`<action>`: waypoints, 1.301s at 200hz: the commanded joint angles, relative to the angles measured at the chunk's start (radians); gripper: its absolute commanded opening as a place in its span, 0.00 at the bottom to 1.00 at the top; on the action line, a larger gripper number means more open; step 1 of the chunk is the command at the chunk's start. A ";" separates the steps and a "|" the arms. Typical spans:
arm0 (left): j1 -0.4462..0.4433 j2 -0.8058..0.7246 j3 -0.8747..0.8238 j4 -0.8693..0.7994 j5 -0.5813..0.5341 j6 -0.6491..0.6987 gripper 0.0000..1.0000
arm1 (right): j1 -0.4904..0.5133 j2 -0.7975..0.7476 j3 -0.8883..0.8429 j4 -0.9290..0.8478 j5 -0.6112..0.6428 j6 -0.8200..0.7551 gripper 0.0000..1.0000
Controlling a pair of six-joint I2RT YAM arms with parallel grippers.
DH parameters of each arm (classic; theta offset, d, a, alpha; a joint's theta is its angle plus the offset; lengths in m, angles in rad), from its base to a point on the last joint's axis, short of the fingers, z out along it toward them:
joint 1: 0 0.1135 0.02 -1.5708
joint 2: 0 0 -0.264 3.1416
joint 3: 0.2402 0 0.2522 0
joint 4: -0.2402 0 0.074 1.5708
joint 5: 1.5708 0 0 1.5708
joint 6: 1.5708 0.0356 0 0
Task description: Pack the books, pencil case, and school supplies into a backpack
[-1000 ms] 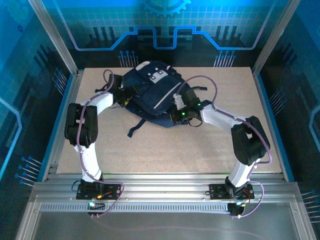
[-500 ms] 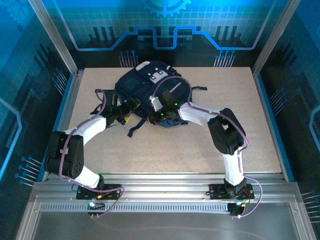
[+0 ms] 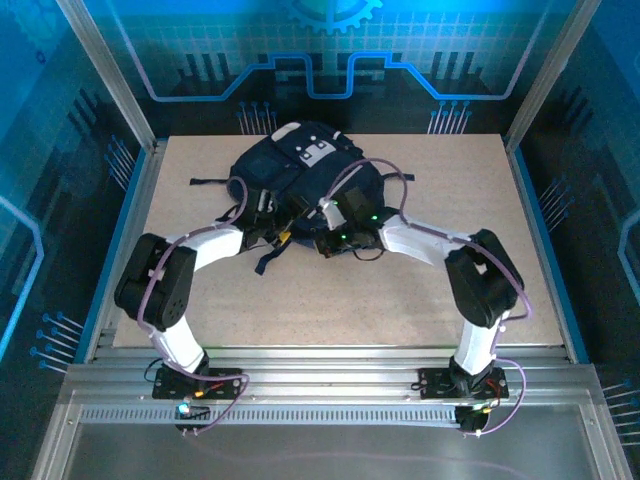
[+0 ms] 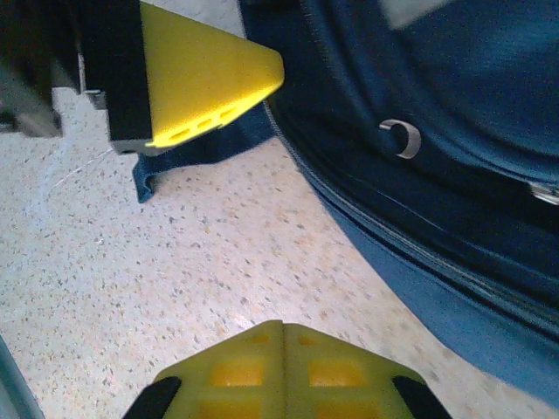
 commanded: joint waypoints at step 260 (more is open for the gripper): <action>0.009 0.023 0.152 -0.034 0.006 -0.038 0.83 | -0.105 0.158 0.166 -0.003 -0.155 -0.170 0.68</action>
